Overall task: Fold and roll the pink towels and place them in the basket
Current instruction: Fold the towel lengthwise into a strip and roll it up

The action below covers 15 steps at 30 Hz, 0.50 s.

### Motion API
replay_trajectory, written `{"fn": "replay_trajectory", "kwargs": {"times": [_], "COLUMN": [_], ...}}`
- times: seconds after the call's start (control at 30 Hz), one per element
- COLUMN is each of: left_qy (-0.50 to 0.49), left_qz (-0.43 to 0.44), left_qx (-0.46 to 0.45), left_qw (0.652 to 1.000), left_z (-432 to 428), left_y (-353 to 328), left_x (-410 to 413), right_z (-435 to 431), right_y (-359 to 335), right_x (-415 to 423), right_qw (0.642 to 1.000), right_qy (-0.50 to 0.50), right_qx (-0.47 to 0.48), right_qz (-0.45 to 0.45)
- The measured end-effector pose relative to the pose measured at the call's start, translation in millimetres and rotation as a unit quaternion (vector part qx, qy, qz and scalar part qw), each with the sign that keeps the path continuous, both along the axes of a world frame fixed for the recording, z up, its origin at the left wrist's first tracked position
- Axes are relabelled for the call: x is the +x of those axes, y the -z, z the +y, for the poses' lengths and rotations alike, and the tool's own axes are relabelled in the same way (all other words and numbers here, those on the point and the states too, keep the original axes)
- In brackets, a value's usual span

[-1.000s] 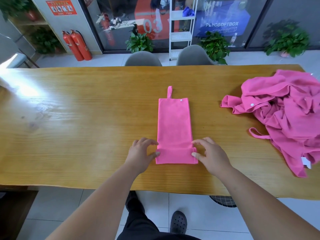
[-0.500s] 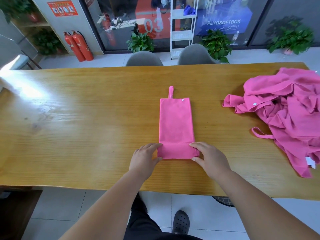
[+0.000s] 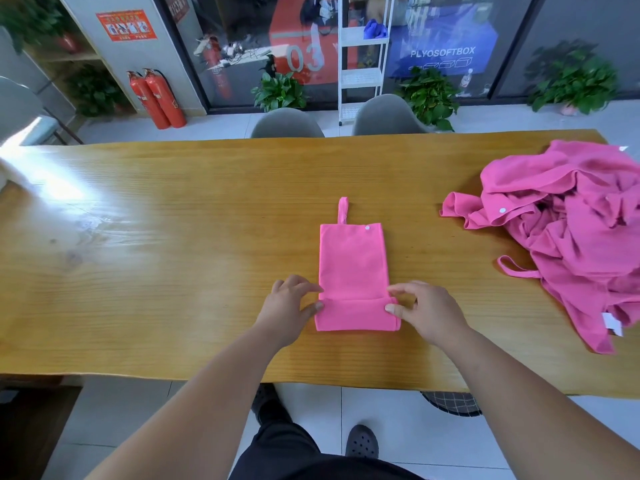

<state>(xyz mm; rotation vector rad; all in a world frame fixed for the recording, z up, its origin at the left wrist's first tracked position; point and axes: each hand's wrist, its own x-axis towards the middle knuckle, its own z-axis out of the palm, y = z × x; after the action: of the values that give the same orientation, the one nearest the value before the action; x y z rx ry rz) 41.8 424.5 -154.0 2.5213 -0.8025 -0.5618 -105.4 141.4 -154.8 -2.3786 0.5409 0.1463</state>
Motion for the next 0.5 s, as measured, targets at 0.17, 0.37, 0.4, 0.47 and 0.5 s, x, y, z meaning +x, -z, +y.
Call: {"fn": "replay_trajectory", "kwargs": {"times": [0.17, 0.37, 0.4, 0.47, 0.5], "left_qy": [0.010, 0.013, 0.009, 0.003, 0.008], "left_qz": [-0.150, -0.163, -0.150, -0.147, -0.164], "left_qx": [-0.023, -0.038, -0.035, -0.028, -0.022], "left_qw": [0.988, 0.986, 0.988, 0.989, 0.986], "left_z": [-14, 7, 6, 0, -4], "left_y": [2, 21, 22, 20, 20], "left_x": [-13, -33, -33, -30, -29], "right_z": [20, 15, 14, 16, 18], "right_y": [-3, 9, 8, 5, 5], "right_x": [0, -17, -15, -8, -6], "right_qw": [0.985, 0.982, 0.982, 0.982, 0.982], "right_qy": [-0.058, -0.108, -0.105, -0.089, -0.079], "right_qx": [-0.154, -0.157, -0.158, -0.167, -0.170], "right_qz": [-0.059, -0.011, -0.009, -0.020, -0.032]}}
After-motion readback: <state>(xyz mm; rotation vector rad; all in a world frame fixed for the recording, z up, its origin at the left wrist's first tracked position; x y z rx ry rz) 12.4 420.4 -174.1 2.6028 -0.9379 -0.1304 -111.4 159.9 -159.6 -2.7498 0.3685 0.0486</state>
